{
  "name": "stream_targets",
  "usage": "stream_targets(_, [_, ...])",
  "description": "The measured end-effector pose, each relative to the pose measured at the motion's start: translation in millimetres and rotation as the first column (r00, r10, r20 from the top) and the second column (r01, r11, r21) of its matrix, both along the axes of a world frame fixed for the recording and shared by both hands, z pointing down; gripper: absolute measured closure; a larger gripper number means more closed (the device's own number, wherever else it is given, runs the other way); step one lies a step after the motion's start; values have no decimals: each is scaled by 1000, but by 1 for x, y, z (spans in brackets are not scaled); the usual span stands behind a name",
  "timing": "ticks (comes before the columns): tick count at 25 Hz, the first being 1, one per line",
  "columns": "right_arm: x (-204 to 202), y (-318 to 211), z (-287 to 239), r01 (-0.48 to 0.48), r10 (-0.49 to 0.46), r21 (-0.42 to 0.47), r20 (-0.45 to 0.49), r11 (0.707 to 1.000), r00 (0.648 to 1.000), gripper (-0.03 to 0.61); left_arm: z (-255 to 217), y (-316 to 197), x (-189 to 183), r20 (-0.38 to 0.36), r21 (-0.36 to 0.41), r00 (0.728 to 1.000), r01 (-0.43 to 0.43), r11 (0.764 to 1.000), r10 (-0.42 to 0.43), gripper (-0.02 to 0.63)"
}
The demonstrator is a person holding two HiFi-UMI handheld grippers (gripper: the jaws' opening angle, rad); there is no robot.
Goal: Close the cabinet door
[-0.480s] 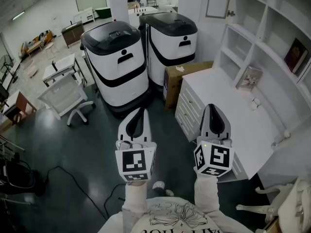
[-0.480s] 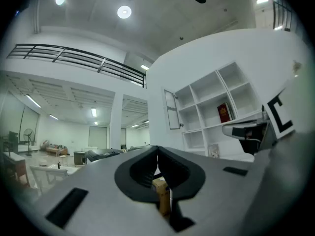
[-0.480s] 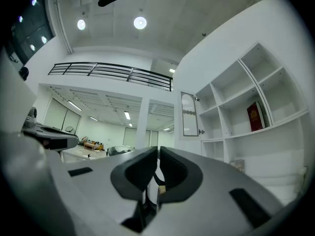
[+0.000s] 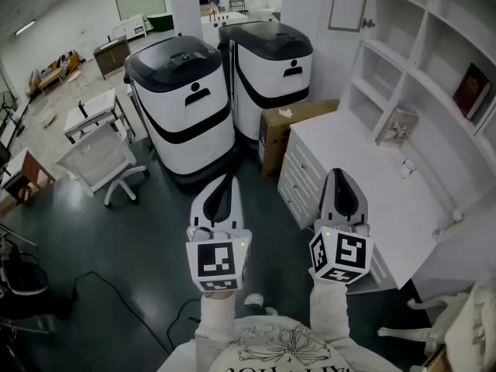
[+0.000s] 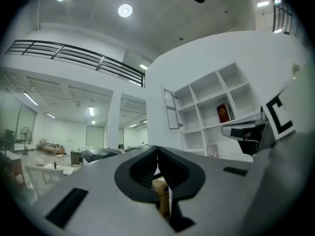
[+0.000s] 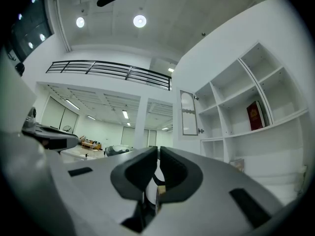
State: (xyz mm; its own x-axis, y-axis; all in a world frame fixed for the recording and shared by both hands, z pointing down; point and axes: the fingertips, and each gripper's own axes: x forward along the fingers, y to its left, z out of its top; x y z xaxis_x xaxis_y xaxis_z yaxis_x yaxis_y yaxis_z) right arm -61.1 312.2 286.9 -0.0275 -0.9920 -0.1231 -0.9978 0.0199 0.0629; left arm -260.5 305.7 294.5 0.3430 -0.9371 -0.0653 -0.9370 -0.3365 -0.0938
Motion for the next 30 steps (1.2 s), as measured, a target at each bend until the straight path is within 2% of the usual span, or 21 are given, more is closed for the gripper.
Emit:
stream_targets(15, [-11,-52,16,-30,31,-16,32,999,999,561,13,-62,-16,9,-17,999,-31,999,32,609])
stream_targets(23, [-3,-95,23,-27,28,-40,23,999,999,561,21,-102,-6,4,-38,999,-34,999,34,609])
stream_targets(30, [18,-155,27,-8,9,-44,22,999,1000,561,24,-159,13,9,-39,1000,-10,999,11,609])
